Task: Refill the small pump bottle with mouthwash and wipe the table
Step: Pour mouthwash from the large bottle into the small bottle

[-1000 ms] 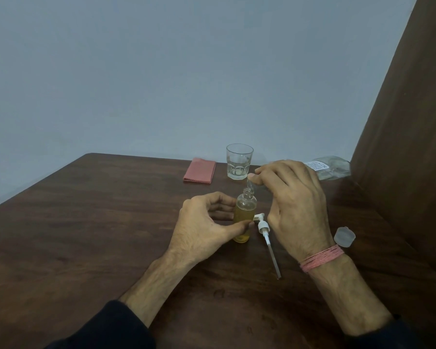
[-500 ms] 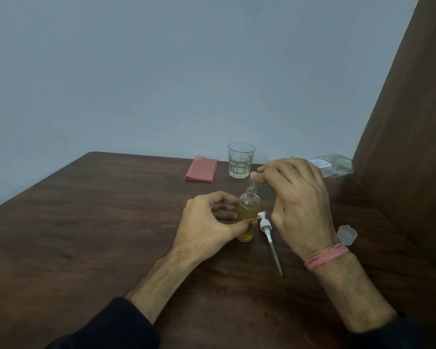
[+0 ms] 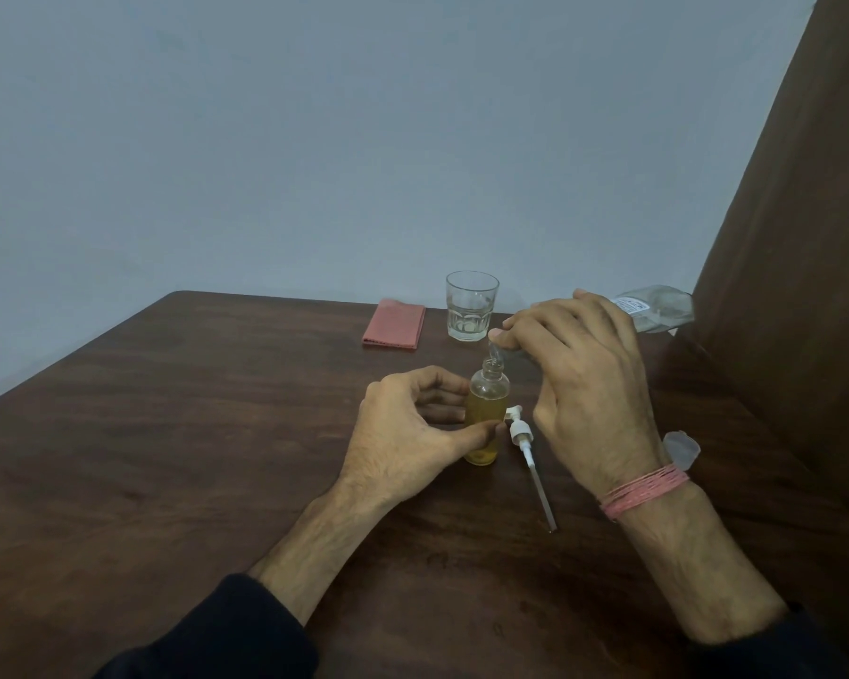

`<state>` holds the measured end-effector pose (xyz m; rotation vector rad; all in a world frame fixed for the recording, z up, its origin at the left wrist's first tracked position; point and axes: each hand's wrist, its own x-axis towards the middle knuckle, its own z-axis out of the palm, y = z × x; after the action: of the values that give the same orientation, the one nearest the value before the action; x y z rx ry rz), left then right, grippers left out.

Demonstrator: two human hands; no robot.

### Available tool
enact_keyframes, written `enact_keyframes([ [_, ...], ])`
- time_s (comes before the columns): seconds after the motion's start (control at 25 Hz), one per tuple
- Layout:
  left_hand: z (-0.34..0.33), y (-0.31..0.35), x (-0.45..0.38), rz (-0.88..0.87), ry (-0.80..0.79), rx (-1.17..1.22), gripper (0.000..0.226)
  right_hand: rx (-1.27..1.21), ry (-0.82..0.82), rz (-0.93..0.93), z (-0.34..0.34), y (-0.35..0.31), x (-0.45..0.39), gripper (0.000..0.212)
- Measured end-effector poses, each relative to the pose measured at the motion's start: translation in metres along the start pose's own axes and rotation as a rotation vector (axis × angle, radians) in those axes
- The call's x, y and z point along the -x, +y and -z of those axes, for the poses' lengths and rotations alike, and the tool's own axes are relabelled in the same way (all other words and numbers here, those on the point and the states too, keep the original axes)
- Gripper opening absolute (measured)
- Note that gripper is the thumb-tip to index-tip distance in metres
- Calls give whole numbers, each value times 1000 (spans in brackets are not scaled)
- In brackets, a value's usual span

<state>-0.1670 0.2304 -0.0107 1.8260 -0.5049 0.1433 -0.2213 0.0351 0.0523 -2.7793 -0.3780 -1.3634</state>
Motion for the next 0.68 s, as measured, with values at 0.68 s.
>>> enact_keyframes([
  [0.68, 0, -1, -1, -1, -10, 33, 44, 70, -21, 13, 0, -2, -6, 57],
])
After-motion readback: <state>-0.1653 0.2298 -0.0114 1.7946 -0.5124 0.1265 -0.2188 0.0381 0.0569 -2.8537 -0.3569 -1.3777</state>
